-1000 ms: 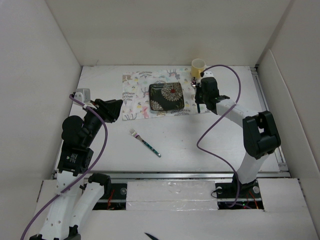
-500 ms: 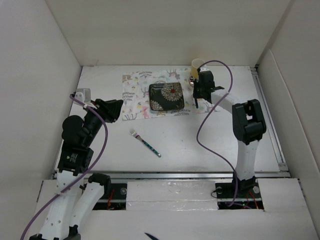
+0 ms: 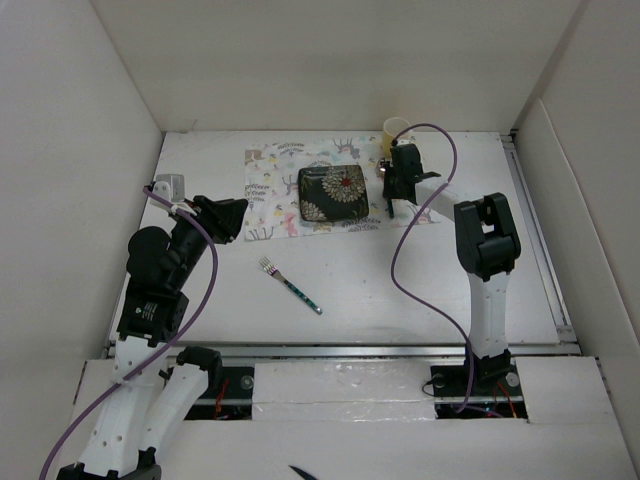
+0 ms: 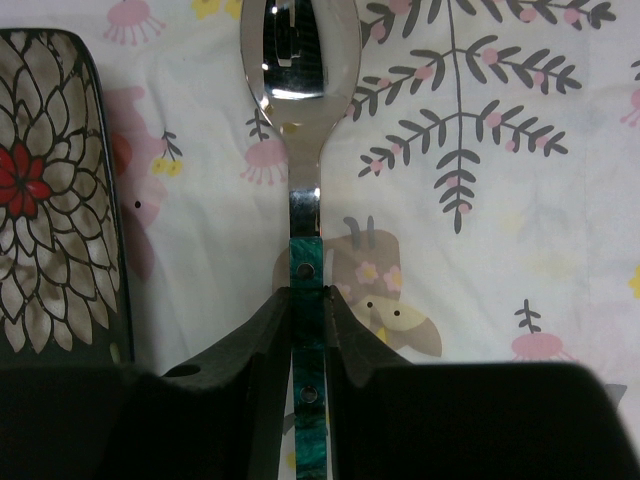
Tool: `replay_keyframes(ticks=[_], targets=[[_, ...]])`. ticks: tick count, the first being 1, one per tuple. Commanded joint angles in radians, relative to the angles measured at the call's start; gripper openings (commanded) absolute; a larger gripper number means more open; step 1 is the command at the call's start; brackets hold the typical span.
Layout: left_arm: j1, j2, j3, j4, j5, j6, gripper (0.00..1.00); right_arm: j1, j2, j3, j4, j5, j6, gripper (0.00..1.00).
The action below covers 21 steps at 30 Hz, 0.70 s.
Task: Set the dinner table for one person
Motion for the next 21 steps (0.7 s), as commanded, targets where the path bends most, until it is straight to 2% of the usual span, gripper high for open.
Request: replay_keyframes(ticks=[1, 2, 5, 10, 13, 14, 15, 16, 17, 20, 21], targets=[[0.004, -0.001, -0.009, 0.042, 0.014, 0.001, 0.32, 0.006, -0.011, 0.046, 0.014, 0.033, 0.016, 0.25], [0.004, -0.001, -0.009, 0.044, 0.012, 0.001, 0.32, 0.006, -0.016, 0.041, 0.017, 0.036, 0.02, 0.31], [0.004, -0.001, -0.009, 0.044, 0.015, 0.001, 0.32, 0.006, -0.051, 0.017, 0.027, 0.048, 0.016, 0.4], [0.004, -0.006, -0.009, 0.042, 0.015, 0.001, 0.32, 0.015, -0.163, -0.051, 0.037, 0.059, -0.003, 0.42], [0.004, -0.011, -0.007, 0.042, 0.012, 0.001, 0.32, 0.064, -0.312, -0.17, 0.09, 0.062, -0.015, 0.32], [0.004, -0.012, -0.007, 0.044, 0.017, 0.002, 0.23, 0.139, -0.434, -0.301, 0.181, 0.029, -0.024, 0.09], [0.004, -0.012, -0.007, 0.044, 0.017, 0.002, 0.23, 0.14, -0.435, -0.303, 0.182, 0.029, -0.024, 0.09], [0.004, -0.014, -0.007, 0.043, 0.017, 0.004, 0.15, 0.17, -0.471, -0.347, 0.211, 0.004, -0.03, 0.0], [0.004, -0.014, -0.006, 0.044, 0.017, 0.005, 0.0, 0.205, -0.523, -0.431, 0.265, -0.049, -0.034, 0.0], [0.004, -0.029, 0.002, 0.035, -0.02, 0.005, 0.0, 0.391, -0.58, -0.548, 0.366, -0.071, -0.021, 0.0], [0.004, -0.034, -0.001, 0.038, -0.028, 0.007, 0.0, 0.498, -0.602, -0.606, 0.383, -0.048, -0.014, 0.0]])
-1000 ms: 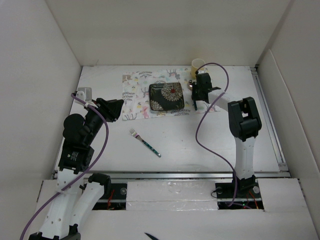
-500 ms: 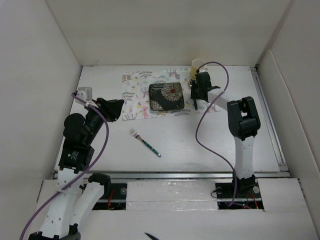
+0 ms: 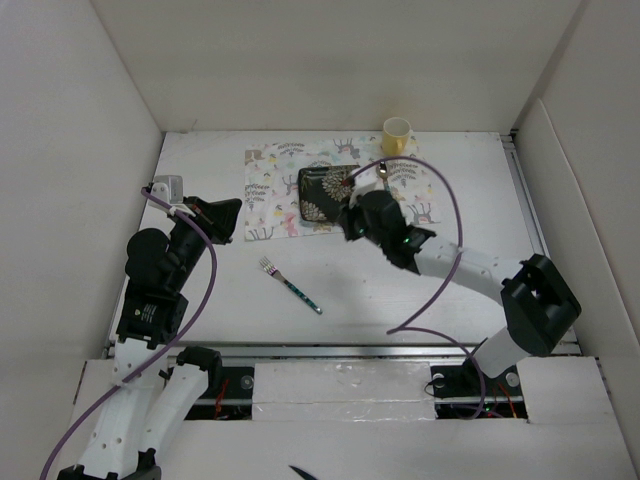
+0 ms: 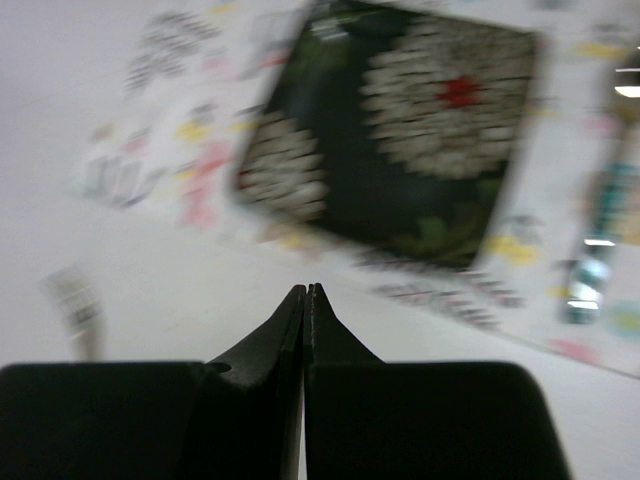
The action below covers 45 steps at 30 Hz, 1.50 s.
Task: Set the dinner table for one person
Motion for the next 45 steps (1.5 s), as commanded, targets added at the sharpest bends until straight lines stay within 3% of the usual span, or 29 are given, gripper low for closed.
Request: replay_keyframes(ticks=[1, 3, 4, 5, 7, 13, 18, 20, 23, 25, 29, 34, 41, 45], targets=[[0.004, -0.022, -0.001, 0.042, -0.018, 0.006, 0.0, 0.223, -0.027, -0.128, 0.151, -0.014, 0.004, 0.07], [0.004, -0.021, -0.001, 0.043, -0.012, 0.006, 0.0, 0.332, -0.016, -0.148, 0.158, 0.006, 0.021, 0.25], [0.004, -0.024, 0.005, 0.042, -0.018, 0.006, 0.03, 0.363, 0.0, -0.148, 0.159, 0.006, 0.022, 0.45], [0.004, -0.027, 0.007, 0.039, -0.023, 0.006, 0.1, 0.392, 0.02, -0.14, 0.144, 0.02, 0.021, 0.5], [0.004, -0.039, 0.007, 0.037, -0.037, 0.006, 0.18, 0.467, 0.089, -0.104, 0.089, 0.096, 0.019, 0.57], [0.004, -0.048, 0.002, 0.04, -0.052, 0.006, 0.22, 0.543, 0.177, -0.059, 0.066, 0.161, 0.01, 0.58], [0.004, -0.044, 0.002, 0.042, -0.043, 0.005, 0.22, 0.561, 0.281, 0.007, 0.024, 0.245, 0.004, 0.56], [0.004, -0.045, 0.0, 0.042, -0.04, 0.006, 0.22, 0.561, 0.321, 0.021, 0.024, 0.244, 0.005, 0.49], [0.004, -0.048, 0.002, 0.04, -0.038, 0.005, 0.22, 0.561, 0.344, 0.024, 0.036, 0.221, 0.028, 0.23], [0.004, -0.05, 0.003, 0.04, -0.04, 0.005, 0.22, 0.57, 0.35, 0.036, 0.038, 0.224, 0.056, 0.0], [0.004, -0.056, 0.007, 0.043, -0.047, 0.002, 0.26, 0.555, 0.291, 0.096, 0.012, 0.299, 0.117, 0.0], [0.004, -0.021, 0.033, 0.013, -0.078, -0.023, 0.3, 0.454, 0.295, 0.327, -0.056, 0.295, 0.136, 0.0], [0.004, -0.022, 0.034, -0.013, -0.171, -0.075, 0.31, 0.319, 0.569, 0.802, -0.232, 0.328, 0.258, 0.0], [0.004, -0.019, 0.043, -0.027, -0.211, -0.09, 0.31, 0.279, 0.675, 0.962, -0.301, 0.342, 0.386, 0.0]])
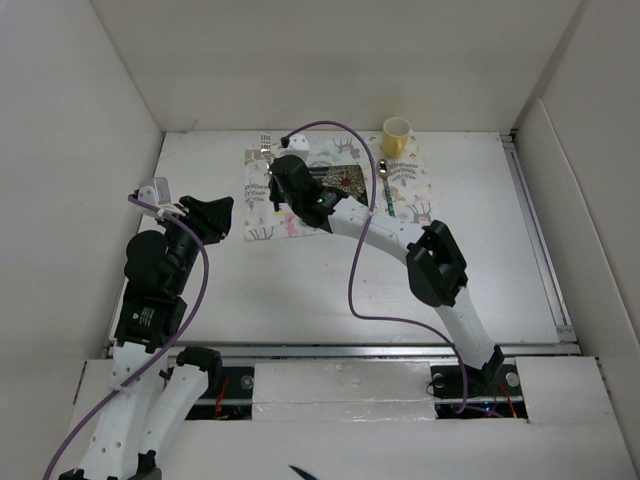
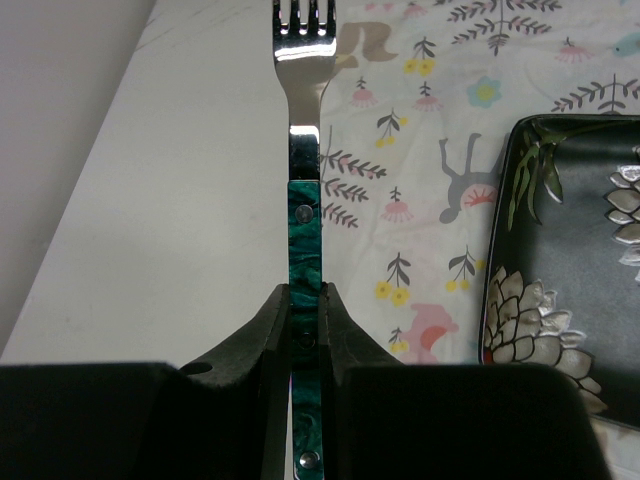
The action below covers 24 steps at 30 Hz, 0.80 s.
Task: Set the dinner table for one person
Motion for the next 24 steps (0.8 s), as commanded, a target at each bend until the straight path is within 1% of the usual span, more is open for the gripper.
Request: replay_keyframes(ticks=[1, 5, 11, 13, 24], targets=[[0.004, -0.005, 0.044, 0.017, -0.051, -0.026, 0.31, -0.007, 0.088, 0.111, -0.102, 0.044, 0.15, 0.0], [0.004, -0.018, 0.039, 0.023, -0.045, -0.033, 0.31, -0.007, 0.167, 0.228, -0.181, 0.069, 0.238, 0.0], [-0.006, -0.027, 0.036, 0.017, -0.051, -0.032, 0.31, -0.007, 0.223, 0.246, -0.196, 0.104, 0.294, 0.0], [-0.015, -0.027, 0.035, 0.017, -0.048, -0.03, 0.31, -0.017, 0.235, 0.248, -0.191, 0.089, 0.314, 0.0], [-0.024, -0.03, 0.036, 0.013, -0.042, -0.024, 0.32, -0.065, 0.388, 0.381, -0.2, -0.008, 0.261, 0.0]])
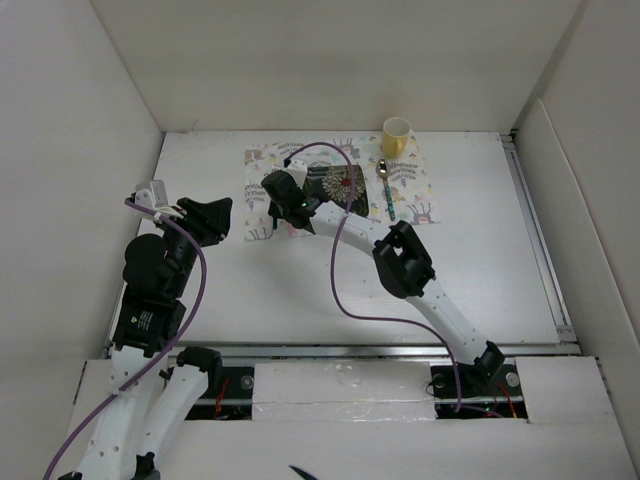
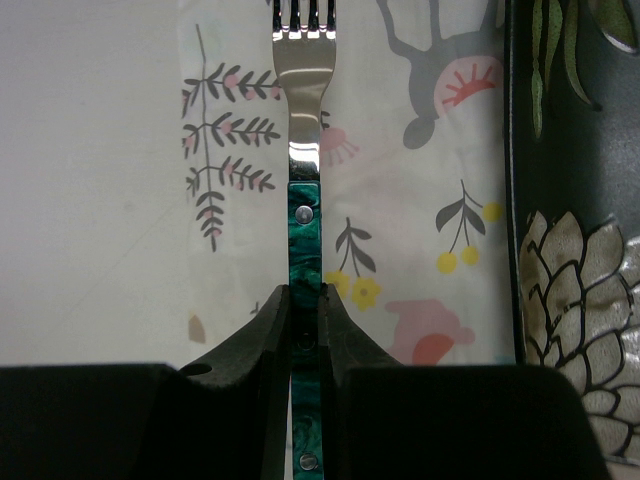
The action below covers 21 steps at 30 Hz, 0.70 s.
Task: Set the dinner table for one person
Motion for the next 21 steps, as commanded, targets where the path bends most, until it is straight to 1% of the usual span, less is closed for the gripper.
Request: replay_keyframes(ticks=[1, 7, 11, 12, 14, 15, 16, 17, 18, 20, 21], targets=[[-0.008, -0.009, 0.034, 0.026, 0.001, 0.0, 0.32, -0.019, 0.04, 0.083, 0.01, -0.019, -0.021, 0.0], [-0.008, -0.005, 0.034, 0.025, 0.01, 0.006, 0.32, -0.028, 0.057, 0.101, 0.014, -0.012, -0.054, 0.0], [-0.008, -0.002, 0.034, 0.025, 0.016, 0.006, 0.32, -0.049, 0.067, 0.093, 0.022, -0.048, -0.058, 0.0], [-0.008, -0.002, 0.036, 0.025, 0.018, 0.006, 0.32, -0.049, 0.07, 0.093, 0.023, -0.053, -0.058, 0.02], [-0.008, 0.0, 0.037, 0.023, 0.021, 0.006, 0.32, -0.049, 0.076, 0.092, 0.026, -0.064, -0.067, 0.09], [-0.008, 0.001, 0.039, 0.021, 0.026, 0.009, 0.32, -0.049, 0.079, 0.083, 0.039, -0.079, -0.076, 0.21], [-0.008, 0.001, 0.039, 0.021, 0.027, 0.009, 0.32, -0.049, 0.079, 0.083, 0.039, -0.079, -0.076, 0.21], [-0.008, 0.001, 0.039, 0.021, 0.026, 0.009, 0.32, -0.049, 0.077, 0.081, 0.04, -0.082, -0.081, 0.26], [-0.008, 0.001, 0.039, 0.02, 0.026, 0.009, 0.33, -0.049, 0.074, 0.078, 0.046, -0.084, -0.084, 0.34], [-0.008, 0.001, 0.039, 0.018, 0.026, 0.012, 0.33, -0.049, 0.05, 0.067, 0.059, -0.091, -0.099, 0.43], [-0.008, 0.0, 0.039, 0.018, 0.024, 0.014, 0.34, -0.04, 0.033, 0.045, 0.083, -0.095, -0.11, 0.53]])
